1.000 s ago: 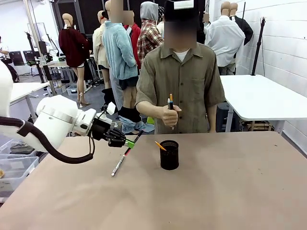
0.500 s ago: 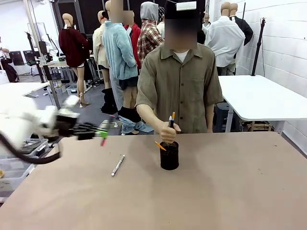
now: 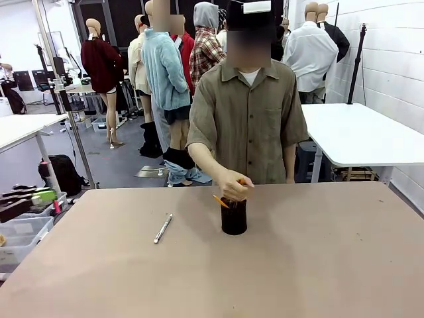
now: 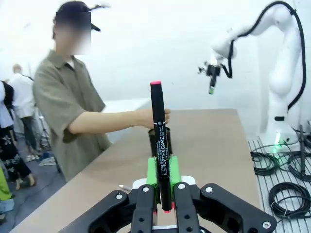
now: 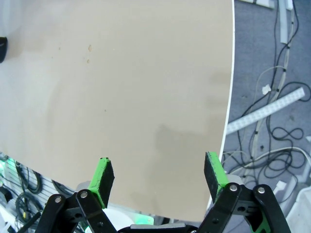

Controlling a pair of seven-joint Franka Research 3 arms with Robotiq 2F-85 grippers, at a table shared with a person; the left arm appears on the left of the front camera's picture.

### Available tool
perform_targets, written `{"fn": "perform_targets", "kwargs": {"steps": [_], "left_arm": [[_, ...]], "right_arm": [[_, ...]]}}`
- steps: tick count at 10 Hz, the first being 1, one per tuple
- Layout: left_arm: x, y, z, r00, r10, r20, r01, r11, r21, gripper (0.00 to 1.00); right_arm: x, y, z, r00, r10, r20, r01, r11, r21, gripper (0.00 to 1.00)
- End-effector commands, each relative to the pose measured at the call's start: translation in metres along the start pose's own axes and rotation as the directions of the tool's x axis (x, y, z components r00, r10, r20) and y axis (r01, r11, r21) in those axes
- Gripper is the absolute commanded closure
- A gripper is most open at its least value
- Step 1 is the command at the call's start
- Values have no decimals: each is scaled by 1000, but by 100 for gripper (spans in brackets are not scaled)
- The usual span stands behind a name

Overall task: Place the pens into the pen holder.
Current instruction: Pick up a writing instrument from the table and place it into the Pen holder.

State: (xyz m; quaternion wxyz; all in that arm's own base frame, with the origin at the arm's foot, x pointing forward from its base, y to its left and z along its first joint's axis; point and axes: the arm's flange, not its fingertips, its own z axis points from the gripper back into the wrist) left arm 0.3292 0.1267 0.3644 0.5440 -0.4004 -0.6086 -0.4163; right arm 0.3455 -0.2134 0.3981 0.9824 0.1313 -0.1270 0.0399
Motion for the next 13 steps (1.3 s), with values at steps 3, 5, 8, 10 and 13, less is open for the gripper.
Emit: {"fn": "perform_targets", "kwargs": {"steps": [3, 5, 8, 10, 13], "left_arm": [[1, 24, -63, 1000, 6, 18, -5, 998, -55, 100], [16, 31, -148, 1000, -11, 10, 12, 989, -148, 100], [34, 29, -277, 994, -65, -87, 38, 961, -275, 100], [30, 36, -348, 987, -12, -162, -42, 943, -330, 100], [37, 14, -333, 993, -47, -110, 9, 944, -329, 100]], "right_arm": [[1, 2, -1, 1000, -5, -20, 5, 1000, -10, 7], [1, 2, -1, 1000, -5, -20, 5, 1000, -10, 7], [1, 2, -1, 1000, -5, -20, 5, 1000, -10, 7], [1, 2, -1, 1000, -5, -20, 5, 1000, -10, 7], [1, 2, -1, 1000, -5, -20, 5, 1000, -10, 7]]}}
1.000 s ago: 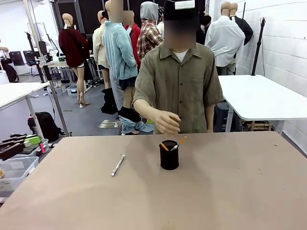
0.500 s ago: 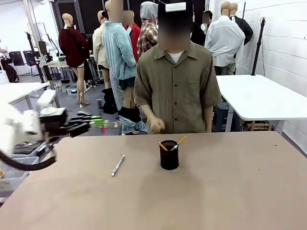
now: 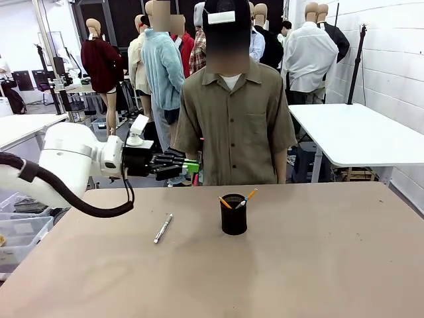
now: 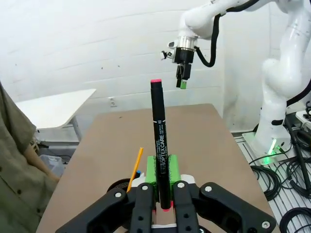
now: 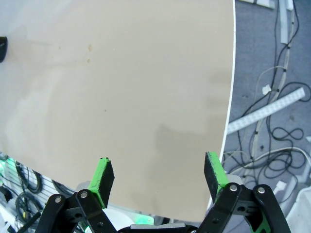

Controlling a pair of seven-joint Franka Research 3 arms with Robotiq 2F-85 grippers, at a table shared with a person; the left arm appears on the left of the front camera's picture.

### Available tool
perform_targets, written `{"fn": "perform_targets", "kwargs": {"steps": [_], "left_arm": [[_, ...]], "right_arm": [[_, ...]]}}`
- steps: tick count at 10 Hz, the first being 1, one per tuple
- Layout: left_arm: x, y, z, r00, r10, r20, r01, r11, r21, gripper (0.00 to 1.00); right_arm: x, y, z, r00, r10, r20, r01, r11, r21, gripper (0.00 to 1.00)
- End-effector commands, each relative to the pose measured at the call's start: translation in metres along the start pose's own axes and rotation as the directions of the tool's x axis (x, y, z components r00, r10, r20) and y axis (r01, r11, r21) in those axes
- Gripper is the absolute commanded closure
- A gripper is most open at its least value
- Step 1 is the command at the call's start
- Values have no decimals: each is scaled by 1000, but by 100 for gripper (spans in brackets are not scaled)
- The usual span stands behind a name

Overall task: Place the pens into the pen holder.
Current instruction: Pick up a writing instrument from the table and place it into the Pen holder.

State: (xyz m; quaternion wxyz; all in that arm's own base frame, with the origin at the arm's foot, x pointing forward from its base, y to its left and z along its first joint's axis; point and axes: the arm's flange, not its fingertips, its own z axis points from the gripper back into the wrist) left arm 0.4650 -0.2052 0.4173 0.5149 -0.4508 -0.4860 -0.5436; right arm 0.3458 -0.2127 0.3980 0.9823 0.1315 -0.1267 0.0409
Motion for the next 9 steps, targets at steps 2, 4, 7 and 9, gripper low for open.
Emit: {"fn": "perform_targets", "kwargs": {"steps": [2, 4, 7, 9], "left_arm": [[0, 0, 0, 1000, 0, 0, 0, 1000, 0, 100], [-24, 31, -24, 998, -23, 61, 24, 999, -24, 100], [-45, 81, -63, 991, 42, 124, -20, 985, -171, 100], [-64, 92, -89, 990, 102, 96, -79, 973, -217, 100]], "right_arm": [[0, 1, -1, 1000, -7, -19, 7, 1000, -10, 7], [0, 1, -1, 1000, -7, -19, 7, 1000, -10, 7], [0, 1, -1, 1000, -7, -19, 7, 1000, -10, 7], [0, 1, -1, 1000, -7, -19, 7, 1000, -10, 7]]}}
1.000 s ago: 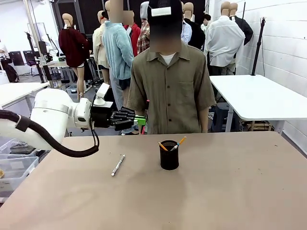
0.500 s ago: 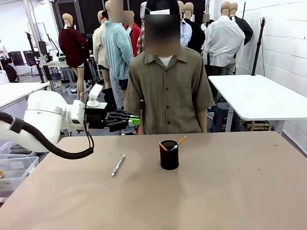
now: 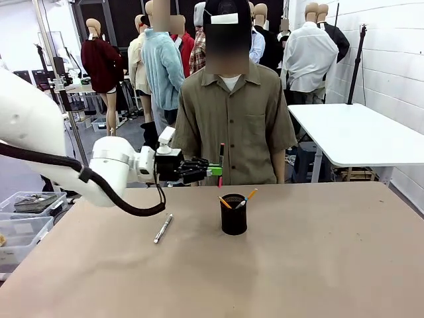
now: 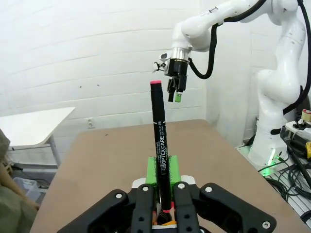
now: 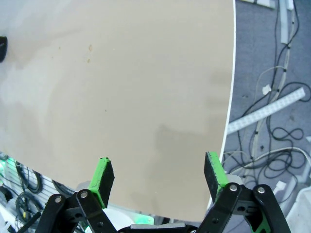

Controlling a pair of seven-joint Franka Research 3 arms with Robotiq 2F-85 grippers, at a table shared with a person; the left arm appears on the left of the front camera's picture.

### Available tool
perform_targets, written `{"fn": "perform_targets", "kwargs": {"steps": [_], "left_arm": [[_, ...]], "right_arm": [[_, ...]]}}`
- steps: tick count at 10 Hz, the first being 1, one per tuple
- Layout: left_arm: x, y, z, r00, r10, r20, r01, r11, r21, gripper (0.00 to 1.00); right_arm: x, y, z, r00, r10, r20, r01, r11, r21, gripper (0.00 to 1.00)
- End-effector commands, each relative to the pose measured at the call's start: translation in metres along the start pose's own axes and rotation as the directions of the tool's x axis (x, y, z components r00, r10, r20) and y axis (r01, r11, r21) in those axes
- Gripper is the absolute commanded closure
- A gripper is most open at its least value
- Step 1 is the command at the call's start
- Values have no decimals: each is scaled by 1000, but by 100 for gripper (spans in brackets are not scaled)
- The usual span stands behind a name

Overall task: Place the pens into the pen holder.
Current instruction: Pick up a writing instrument from the table and place it into the Pen holder.

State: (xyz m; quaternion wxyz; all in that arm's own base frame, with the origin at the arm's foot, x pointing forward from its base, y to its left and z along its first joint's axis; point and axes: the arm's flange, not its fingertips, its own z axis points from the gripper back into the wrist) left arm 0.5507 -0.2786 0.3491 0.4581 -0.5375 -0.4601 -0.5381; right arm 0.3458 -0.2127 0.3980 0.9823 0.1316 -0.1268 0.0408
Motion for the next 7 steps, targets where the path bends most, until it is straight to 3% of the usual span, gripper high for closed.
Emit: {"fn": "perform_targets", "kwargs": {"steps": [1, 3, 7], "left_arm": [[-14, 17, -15, 998, 57, -42, -59, 997, -54, 100], [-33, 26, -23, 996, 73, -49, -76, 993, -85, 100], [-62, 35, -29, 995, 65, -70, -68, 997, -36, 100]], "right_arm": [[0, 1, -1, 1000, -7, -19, 7, 1000, -11, 7], [0, 1, -1, 1000, -7, -19, 7, 1000, -11, 7], [0, 1, -1, 1000, -7, -19, 7, 1000, -11, 7]]}}
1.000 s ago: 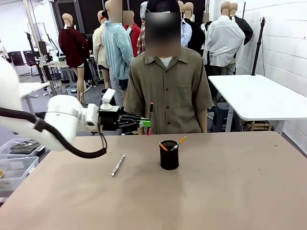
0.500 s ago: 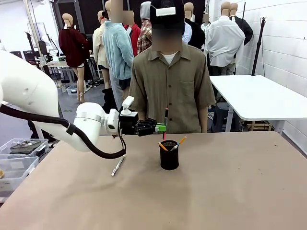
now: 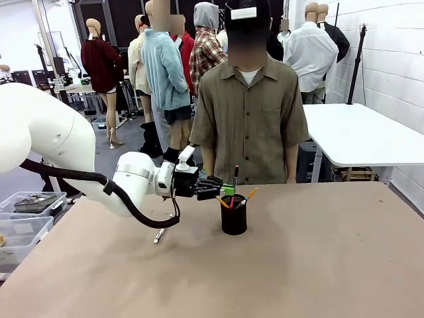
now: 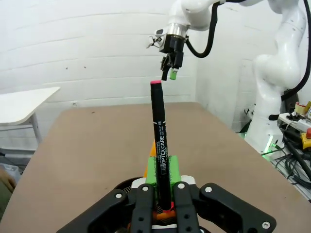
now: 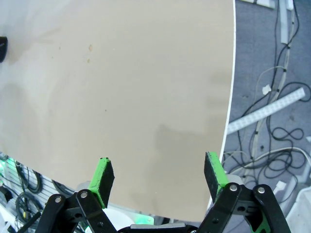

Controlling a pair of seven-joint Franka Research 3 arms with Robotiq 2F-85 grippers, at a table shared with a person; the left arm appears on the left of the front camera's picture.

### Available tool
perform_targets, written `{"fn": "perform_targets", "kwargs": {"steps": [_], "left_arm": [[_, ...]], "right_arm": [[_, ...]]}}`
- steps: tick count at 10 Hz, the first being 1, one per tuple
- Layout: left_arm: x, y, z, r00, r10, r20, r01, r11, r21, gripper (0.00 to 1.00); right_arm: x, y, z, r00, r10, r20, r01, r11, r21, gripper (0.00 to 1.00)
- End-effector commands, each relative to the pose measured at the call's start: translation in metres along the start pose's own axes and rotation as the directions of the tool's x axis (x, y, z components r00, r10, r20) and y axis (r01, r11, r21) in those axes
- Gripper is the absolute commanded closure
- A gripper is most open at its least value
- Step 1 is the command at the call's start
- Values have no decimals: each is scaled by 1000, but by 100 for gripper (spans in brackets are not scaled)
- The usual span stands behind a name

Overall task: Place the pens into the pen holder.
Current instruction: Pick up a writing instrument from the table and place it into the Pen holder.

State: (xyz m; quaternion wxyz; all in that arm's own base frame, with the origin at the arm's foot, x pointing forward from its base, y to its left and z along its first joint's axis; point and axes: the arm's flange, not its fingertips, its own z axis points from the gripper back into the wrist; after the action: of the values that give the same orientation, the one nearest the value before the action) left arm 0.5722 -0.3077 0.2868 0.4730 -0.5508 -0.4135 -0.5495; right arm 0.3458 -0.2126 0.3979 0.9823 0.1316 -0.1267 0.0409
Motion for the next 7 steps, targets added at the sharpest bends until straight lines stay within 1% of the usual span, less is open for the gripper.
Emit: {"fn": "perform_targets", "kwargs": {"steps": [1, 2, 3, 6, 7], "left_arm": [[-3, 12, -5, 1000, 5, -20, -4, 1000, 22, 100], [-5, 11, -7, 1000, 0, -26, 0, 1000, 7, 100], [-5, 11, -8, 1000, -16, -27, 16, 1000, 5, 89], [-1, 8, -7, 999, -35, -18, 35, 999, 10, 30], [3, 5, -3, 999, -47, -12, 47, 999, 18, 30]], "right_arm": [[0, 1, -1, 1000, -7, -19, 7, 1000, -11, 7], [0, 1, -1, 1000, -7, -19, 7, 1000, -11, 7], [0, 1, -1, 1000, -7, -19, 7, 1000, -11, 7], [0, 1, -1, 1000, -7, -19, 7, 1000, -11, 7], [0, 1, -1, 1000, -7, -19, 7, 1000, -11, 7]]}}
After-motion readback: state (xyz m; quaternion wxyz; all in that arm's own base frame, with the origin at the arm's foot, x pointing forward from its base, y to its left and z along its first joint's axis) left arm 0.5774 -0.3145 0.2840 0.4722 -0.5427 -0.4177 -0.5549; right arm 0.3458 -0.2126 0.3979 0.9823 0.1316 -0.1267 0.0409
